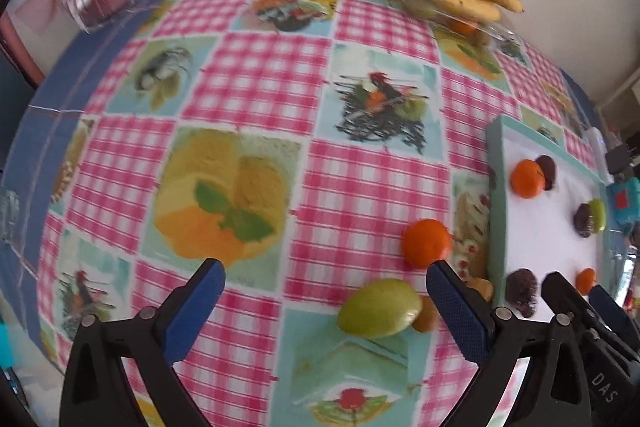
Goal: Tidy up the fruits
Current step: 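Grasp a green pear from the pile with the left gripper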
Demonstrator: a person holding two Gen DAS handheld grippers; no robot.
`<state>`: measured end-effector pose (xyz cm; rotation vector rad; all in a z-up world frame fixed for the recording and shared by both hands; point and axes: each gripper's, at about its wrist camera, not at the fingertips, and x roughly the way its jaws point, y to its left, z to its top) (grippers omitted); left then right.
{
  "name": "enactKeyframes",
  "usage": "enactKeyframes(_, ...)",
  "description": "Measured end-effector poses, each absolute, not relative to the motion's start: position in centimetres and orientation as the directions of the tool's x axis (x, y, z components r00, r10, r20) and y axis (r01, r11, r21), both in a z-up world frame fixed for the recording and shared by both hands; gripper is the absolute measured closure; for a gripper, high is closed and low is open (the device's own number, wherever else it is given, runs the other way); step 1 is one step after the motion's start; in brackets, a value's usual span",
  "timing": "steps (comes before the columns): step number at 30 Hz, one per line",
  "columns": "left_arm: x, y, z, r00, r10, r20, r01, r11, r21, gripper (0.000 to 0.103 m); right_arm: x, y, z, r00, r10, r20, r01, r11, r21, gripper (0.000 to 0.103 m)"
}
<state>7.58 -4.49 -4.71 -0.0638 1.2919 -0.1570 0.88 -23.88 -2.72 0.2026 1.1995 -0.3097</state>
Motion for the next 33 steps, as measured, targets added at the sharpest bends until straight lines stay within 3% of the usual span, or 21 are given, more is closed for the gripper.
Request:
enactKeyframes(4,7.3,-5.3,-5.4,0.218,-0.183,-0.959,0.089,0.982,-0.167,0.02,0.8,-24.2,-2.6,0.329,-0.124,-0.936,0.348,0.937,-0.002,0.009)
enactKeyframes(8,7.1,-6.3,-6.3,0.167,-0.228,-0.959,0.113,0.971,-0.211,0.023,0.8,-24.3,-2.5,0.332,-0.127,-0.935,0.348,0.937,-0.004,0.009)
enactKeyframes(19,6.9,-6.8,-7.4,0.123,-0.254,-0.959,0.101,0.965,-0.242,0.048,0.7,-24.4,-2.6,0.327,-0.13,-0.936,0.355,0.935,-0.006,0.009)
enactKeyframes(33,7.6,-4.4,-6.1,0.183,-0.287,-0.94,0.024,0.958,-0.287,0.048,0.9,-24.3,-2.6,0.328,-0.132,-0.935,0.354,0.935,-0.008,0.009)
